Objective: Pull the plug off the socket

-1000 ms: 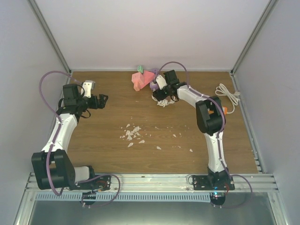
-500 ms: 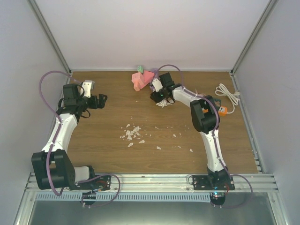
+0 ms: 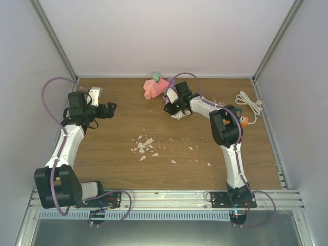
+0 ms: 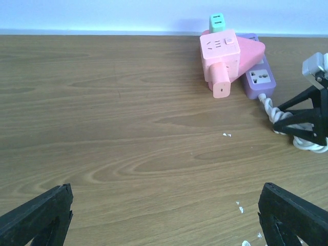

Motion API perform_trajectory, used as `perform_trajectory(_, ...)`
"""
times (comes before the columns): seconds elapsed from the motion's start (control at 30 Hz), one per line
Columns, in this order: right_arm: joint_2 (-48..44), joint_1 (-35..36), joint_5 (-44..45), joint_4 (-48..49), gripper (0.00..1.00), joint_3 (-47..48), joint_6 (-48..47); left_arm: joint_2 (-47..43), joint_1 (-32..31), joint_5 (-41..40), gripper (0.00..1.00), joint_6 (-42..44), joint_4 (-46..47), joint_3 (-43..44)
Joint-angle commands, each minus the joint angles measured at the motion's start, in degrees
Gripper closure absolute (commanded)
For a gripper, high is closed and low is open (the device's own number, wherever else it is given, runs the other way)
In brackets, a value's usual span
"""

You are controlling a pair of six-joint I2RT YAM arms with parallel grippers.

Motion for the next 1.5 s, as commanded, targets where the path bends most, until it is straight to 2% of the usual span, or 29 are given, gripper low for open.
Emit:
perform_trajectory(0.0, -3.1, 2.1, -3.3, -5.0, 0.77, -5.5, -3.3, -1.5, -0.3, -0.1, 0.01, 0.1, 2.9, -0.5)
perform_trajectory(0.23, -9.6, 2.8, -6.3, -5.2, 0.78, -14.5, -9.1, -2.4, -0.3, 3.6, 0.01, 3.0, 2.0, -1.1)
perform_trajectory(0.4, -14.6, 2.8, -6.8, -5.5, 0.84, -21.2, -13.2, -3.2, -0.3, 6.4, 0.01, 4.6, 1.9, -1.7)
perform_trajectory(0.7, -24.5, 2.3, -3.6, -7.0, 0.85, -34.1, -20.4, -4.2, -0.3, 8.2, 0.01, 5.3, 1.0, -1.7)
perform_trajectory(0.83, -28.5, -0.1, -1.6, -6.6, 0.85, -39.2, -23.4, -4.6, -0.3, 9.0, 0.01, 5.3, 1.1, -2.2)
perform_trajectory(1.1, -31.6, -10.9, 0.3, -6.5, 0.84, -43.4, -28.2, -5.4, -0.3, 9.3, 0.01, 5.1, 1.4, -2.6)
perform_trajectory(1.17, -31.8, -12.4, 0.7, -6.6, 0.81, -42.6, -28.0, -5.3, -0.3, 9.4, 0.01, 5.1, 1.6, -2.7)
perform_trajectory(1.27, -32.3, -12.7, 0.7, -7.3, 0.69, -40.6, -27.2, -5.2, -0.3, 9.7, 0.01, 5.0, 1.7, -2.8)
perform_trajectory(1.4, -33.8, -12.6, -1.2, -6.1, 0.41, -39.3, -26.6, -5.0, -0.3, 9.7, 0.01, 5.0, 1.7, -2.8)
perform_trajectory(1.47, -34.6, -12.3, -1.5, -4.7, 0.31, -39.5, -26.6, -5.1, -0.4, 9.7, 0.01, 5.2, 1.5, -2.7)
